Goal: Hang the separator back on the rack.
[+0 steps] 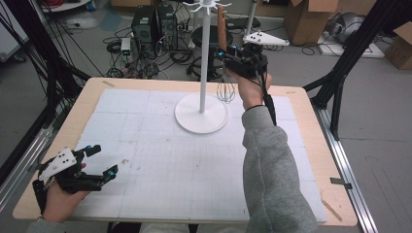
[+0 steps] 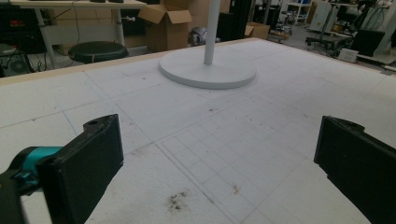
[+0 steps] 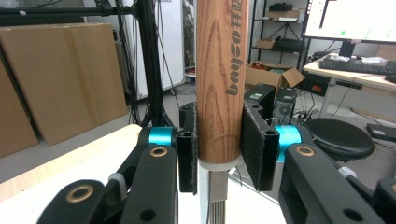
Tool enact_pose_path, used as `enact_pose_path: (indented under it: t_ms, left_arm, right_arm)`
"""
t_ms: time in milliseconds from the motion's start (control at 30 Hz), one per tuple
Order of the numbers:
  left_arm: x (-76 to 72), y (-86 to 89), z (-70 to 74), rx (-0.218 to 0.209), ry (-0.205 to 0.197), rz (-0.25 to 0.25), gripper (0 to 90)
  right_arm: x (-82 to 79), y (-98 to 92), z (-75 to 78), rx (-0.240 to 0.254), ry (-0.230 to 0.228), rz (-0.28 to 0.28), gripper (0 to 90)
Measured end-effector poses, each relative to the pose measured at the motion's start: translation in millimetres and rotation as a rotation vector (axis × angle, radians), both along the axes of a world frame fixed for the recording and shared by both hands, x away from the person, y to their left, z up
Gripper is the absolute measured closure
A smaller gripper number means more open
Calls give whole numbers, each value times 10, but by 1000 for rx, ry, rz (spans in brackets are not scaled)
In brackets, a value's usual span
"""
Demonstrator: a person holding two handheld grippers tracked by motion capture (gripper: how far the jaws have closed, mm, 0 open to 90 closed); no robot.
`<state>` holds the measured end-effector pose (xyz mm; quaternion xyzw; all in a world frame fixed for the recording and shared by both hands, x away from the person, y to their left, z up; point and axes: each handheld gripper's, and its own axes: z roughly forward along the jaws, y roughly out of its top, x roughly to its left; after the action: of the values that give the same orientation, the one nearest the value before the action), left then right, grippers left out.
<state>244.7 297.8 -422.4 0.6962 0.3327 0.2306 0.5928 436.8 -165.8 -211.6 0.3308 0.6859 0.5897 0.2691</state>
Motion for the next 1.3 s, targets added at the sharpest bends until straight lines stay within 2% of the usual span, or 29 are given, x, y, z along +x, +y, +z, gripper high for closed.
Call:
enact_pose_path:
  t_ms: [400,667,767,900,1000,1067,1133,1200,1300]
  left_arm:
    - [1,7,2,1,-1,-3,18]
    - [7,6,0,-5,-1,-2,18]
    - [2,4,2,-5,-1,-1,18]
    - [-1,-6,4,-6,-1,-2,18]
    - [-11,-16,6,-3,-5,-10,18]
    - [-13,-27,9,-4,-5,-12,18]
    - [-12,-29,9,2,-4,-15,18]
    - [-10,-31,5,4,-4,-15,18]
    - [-14,-28,6,4,-6,-16,18]
  right_arm:
    - [10,25,-26,-11,1,-14,665]
    - [-19,-47,-43,-5,23,-8,476]
    - [-44,-74,-44,-31,40,3,382]
    - [-114,-85,-61,-35,44,55,283]
    - [-146,-64,-93,-53,76,110,153]
    - [-174,-48,-127,-67,95,137,105]
    - [-222,-42,-169,-73,71,160,89]
    - [-265,-37,-224,-68,65,171,4]
    - [-311,-51,-328,-69,82,208,3]
